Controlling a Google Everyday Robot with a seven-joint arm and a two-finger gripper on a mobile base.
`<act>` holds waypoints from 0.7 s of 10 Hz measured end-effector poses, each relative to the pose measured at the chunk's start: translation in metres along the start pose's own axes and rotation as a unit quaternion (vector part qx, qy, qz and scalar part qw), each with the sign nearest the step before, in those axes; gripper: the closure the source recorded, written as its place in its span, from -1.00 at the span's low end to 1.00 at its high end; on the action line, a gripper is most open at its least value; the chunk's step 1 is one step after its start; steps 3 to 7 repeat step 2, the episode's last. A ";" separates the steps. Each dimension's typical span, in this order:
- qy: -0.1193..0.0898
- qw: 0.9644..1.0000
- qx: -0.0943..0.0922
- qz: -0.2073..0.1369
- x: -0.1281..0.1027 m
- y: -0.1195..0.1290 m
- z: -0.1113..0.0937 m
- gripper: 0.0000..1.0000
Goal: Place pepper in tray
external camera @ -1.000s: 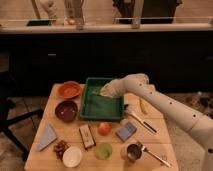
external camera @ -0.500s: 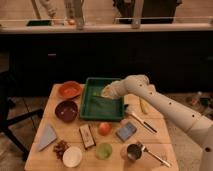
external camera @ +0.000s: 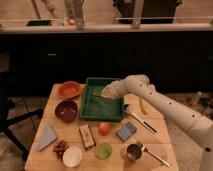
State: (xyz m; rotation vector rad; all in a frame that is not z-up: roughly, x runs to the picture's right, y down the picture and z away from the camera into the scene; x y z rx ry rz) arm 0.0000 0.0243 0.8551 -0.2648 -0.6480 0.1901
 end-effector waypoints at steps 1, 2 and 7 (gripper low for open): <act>0.000 1.000 0.000 0.000 0.000 0.000 0.000 0.91; 0.000 1.000 0.000 0.000 0.000 0.000 0.000 0.97; 0.000 1.000 0.000 0.000 0.000 0.000 0.000 0.97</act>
